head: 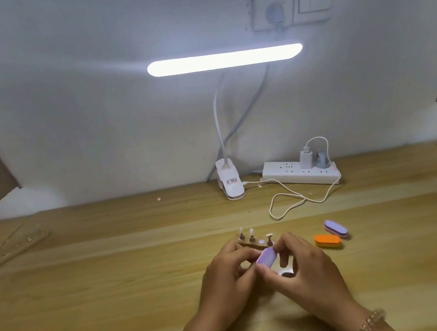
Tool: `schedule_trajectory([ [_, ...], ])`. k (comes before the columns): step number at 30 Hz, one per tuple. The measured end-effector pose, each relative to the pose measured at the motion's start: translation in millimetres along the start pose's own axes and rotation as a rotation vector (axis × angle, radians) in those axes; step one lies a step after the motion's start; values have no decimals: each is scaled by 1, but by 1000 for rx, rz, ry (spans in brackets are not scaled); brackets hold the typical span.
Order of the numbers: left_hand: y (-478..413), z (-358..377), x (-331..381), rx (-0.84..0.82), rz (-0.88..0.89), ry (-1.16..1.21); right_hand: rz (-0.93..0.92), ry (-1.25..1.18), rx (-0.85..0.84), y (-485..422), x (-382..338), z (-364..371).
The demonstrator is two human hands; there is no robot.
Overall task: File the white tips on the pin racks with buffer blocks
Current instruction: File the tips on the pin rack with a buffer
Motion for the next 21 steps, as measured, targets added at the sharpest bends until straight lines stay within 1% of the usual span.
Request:
schedule_trajectory([
  [1,-1,1,-1,-12,-16,20,21,-20,-8,-1,0,0],
  [4,-2,3,-3,-60,-36,43,76,-30,49,-4,3,-3],
  [6,-2,4,-4,-74,-45,49,30,47,60,-1,1,-1],
  [8,-2,3,-4,-69,-59,77,-9,97,33,2,-1,2],
  [10,-2,3,-3,-54,-55,88,50,46,22,0,2,0],
  [12,-2,2,-1,-37,-29,90,101,15,73,-3,5,-3],
  [14,-2,1,-1,-28,-11,101,75,6,82,-1,5,-4],
  [16,0,0,0,-31,-4,90,31,-26,31,2,4,-2],
  [18,0,1,2,-36,8,40,40,-67,4,2,4,-3],
  [21,1,3,6,-31,29,46,75,-135,40,-2,6,-6],
])
Point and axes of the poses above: each hand's wrist, its own y-axis away from the middle knuckle, its own z-axis out of the palm, x = y × z, the point moved 4 cm from there along -y, towards the middle knuckle, and after that the axes turned 9 degrees about z, right-handed, at the moved point
